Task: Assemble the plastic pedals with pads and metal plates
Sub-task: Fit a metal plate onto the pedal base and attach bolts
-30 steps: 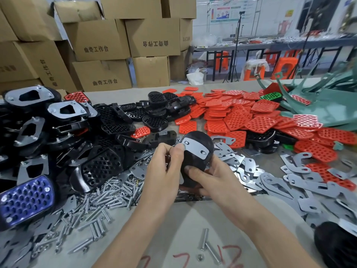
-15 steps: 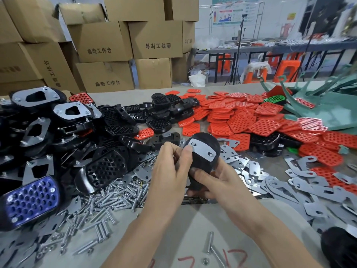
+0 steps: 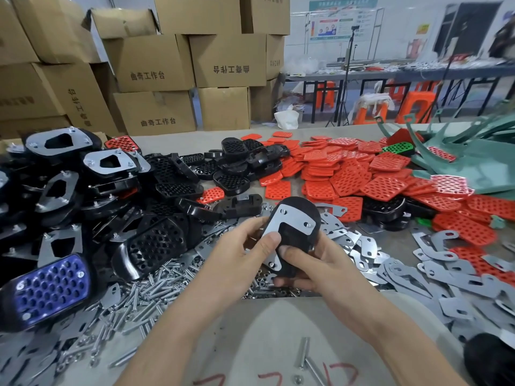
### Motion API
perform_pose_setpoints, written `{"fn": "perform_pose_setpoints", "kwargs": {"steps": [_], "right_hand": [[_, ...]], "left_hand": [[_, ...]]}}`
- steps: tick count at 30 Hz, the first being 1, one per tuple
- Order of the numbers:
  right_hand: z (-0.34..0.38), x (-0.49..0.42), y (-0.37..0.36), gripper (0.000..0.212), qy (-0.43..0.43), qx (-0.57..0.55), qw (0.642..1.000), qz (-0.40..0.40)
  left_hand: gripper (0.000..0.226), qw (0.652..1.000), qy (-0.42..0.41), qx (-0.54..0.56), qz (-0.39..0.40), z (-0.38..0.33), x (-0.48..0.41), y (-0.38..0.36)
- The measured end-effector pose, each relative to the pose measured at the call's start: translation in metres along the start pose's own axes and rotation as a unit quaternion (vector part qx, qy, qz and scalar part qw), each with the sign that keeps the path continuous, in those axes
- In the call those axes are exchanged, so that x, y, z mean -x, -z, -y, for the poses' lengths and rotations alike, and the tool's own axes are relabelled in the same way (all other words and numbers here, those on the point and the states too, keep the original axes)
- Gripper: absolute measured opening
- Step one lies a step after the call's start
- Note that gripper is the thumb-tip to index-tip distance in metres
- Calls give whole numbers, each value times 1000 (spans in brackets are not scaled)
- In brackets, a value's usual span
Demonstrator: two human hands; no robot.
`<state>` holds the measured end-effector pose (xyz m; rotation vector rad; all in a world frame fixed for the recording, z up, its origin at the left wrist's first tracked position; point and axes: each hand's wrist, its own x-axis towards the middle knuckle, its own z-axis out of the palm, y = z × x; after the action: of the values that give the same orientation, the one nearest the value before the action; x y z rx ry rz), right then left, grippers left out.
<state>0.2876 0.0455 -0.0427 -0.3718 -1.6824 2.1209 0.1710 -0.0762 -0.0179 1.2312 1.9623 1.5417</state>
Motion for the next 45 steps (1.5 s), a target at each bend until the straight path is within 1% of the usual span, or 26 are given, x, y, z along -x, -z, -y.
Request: {"fn": "perform_pose_setpoints", "kwargs": {"steps": [5,10,12,14,18,20,22,26,28,29,31,32,34,37,39,41,45], "right_hand": [[1,0,3,26,-2,2,1000,12],[2,-1,5,30,6,50,999,15],[2,-3,6,32,10,13,1000,13],[3,-4,5,35,9,-34,999,15],[5,-3,2,30,14,-30,999,-23],[6,-3,2,31,8,-40,999,-33],[7,-3,2,32,2,-63,997,-37],[8,-3,2,29,3,-84,996,-42],[8,-4,2,29,8,-78,995,-68],[7,-5,2,29,8,-81,993,-88],[7,-8,6,33,-4,-95,986,-135],[6,-10,7,35,-12,-104,983,-153],[6,-12,10,38,-21,-129,977,-169],[6,-13,11,42,-23,-167,970,-174],[7,-13,11,43,-20,-186,965,-183],[7,-13,11,37,-22,-204,960,-193],[11,-10,13,34,-24,-256,949,-183]], "left_hand": [[21,1000,0,14,-6,0,1,-2],[22,998,38,57,-8,5,1,-4],[21,998,40,46,-12,7,1,-8],[21,999,32,37,-16,9,1,-11],[22,1000,14,18,-18,11,1,-14],[27,1000,9,12,-16,11,1,-14],[33,1000,-17,0,-24,11,1,-15],[38,995,-78,-50,-40,9,1,-17],[32,991,-88,-91,-48,8,-1,-14],[30,987,-87,-117,-66,9,-3,-8],[36,977,-61,-174,-109,13,-8,10],[36,971,-33,-208,-112,14,-11,20],[35,955,28,-286,-69,16,-15,36],[38,915,65,-398,20,17,-19,40],[42,881,72,-459,85,14,-20,35],[42,853,65,-502,130,10,-22,29],[38,811,18,-564,152,3,-28,25]]}}
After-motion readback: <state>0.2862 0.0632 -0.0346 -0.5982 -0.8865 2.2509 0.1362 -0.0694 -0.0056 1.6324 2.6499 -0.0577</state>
